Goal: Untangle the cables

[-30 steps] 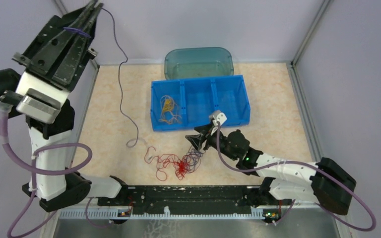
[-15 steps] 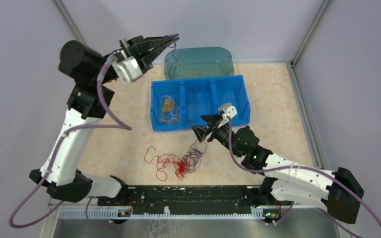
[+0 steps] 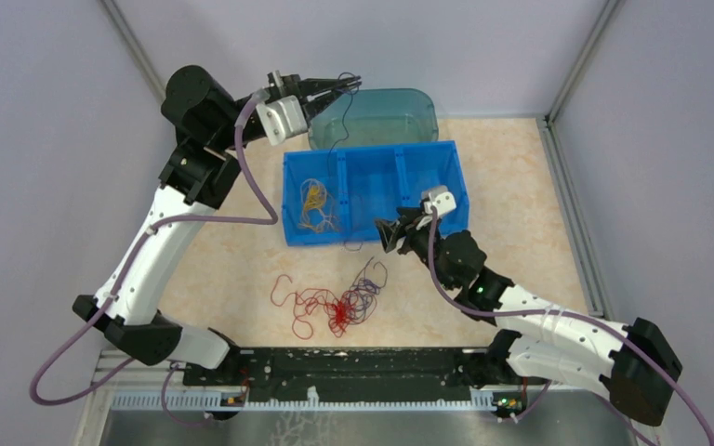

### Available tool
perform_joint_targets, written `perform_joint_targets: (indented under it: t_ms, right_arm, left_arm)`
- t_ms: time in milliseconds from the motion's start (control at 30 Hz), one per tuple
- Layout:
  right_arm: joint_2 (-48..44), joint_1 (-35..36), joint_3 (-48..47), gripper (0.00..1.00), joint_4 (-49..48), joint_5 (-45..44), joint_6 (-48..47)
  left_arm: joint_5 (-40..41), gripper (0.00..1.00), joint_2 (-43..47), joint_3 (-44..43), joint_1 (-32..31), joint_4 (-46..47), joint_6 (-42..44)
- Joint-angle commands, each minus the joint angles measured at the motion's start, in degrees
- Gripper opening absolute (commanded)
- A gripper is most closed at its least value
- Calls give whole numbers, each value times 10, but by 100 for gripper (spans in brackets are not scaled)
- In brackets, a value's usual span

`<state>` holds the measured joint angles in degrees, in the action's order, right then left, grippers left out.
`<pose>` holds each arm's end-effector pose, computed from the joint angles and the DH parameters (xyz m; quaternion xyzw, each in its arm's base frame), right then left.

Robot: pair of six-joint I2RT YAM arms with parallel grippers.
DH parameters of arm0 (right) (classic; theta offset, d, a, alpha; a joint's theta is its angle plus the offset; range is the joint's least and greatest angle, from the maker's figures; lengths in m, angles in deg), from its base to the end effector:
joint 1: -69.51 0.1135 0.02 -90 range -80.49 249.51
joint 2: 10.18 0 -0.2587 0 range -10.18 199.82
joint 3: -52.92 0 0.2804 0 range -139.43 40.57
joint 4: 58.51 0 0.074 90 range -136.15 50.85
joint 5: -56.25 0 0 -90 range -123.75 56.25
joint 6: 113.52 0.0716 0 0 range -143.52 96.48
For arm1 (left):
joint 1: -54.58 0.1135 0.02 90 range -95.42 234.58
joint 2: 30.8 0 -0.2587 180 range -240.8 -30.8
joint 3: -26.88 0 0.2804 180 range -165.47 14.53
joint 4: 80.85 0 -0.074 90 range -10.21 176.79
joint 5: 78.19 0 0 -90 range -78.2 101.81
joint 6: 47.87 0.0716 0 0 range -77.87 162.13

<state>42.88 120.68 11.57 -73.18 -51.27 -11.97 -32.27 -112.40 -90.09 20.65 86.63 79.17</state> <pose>0.1931 0.2055 0.2707 -0.1267 0.6777 0.2834 0.6666 0.2431 -0.2235 0.5804 0.5521 0.2359 -0.1865 0.7776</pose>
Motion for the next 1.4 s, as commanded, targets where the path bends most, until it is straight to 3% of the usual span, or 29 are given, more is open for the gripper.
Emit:
perform_joint_targets:
  t_ms: [0, 267, 733, 900, 1067, 1267, 1367]
  right_arm:
    - [-9, -11, -19, 61, -8, -32, -1]
    - [-25, -16, -2, 61, -16, -103, -4]
    - [-23, -29, 25, 60, -33, -157, -32]
    - [-26, -32, 30, 60, -37, -161, -31]
    - [-26, -35, 32, 59, -34, -165, -29]
    - [-29, -37, 29, 59, -8, -170, -5]
    - [-30, -40, 31, 59, -9, -175, 0]
  left_arm:
    - [3, 0, -10, 7, -5, 13, -2]
    - [12, 0, -41, 62, -8, 48, 9]
    - [65, 0, -151, 74, -8, 108, 62]
    - [92, 0, -166, 108, -8, 183, 88]
    - [114, 0, -178, 109, -5, 177, 108]
    - [177, 0, -160, 174, -10, 178, 110]
    - [190, 0, -155, 194, -14, 116, 112]
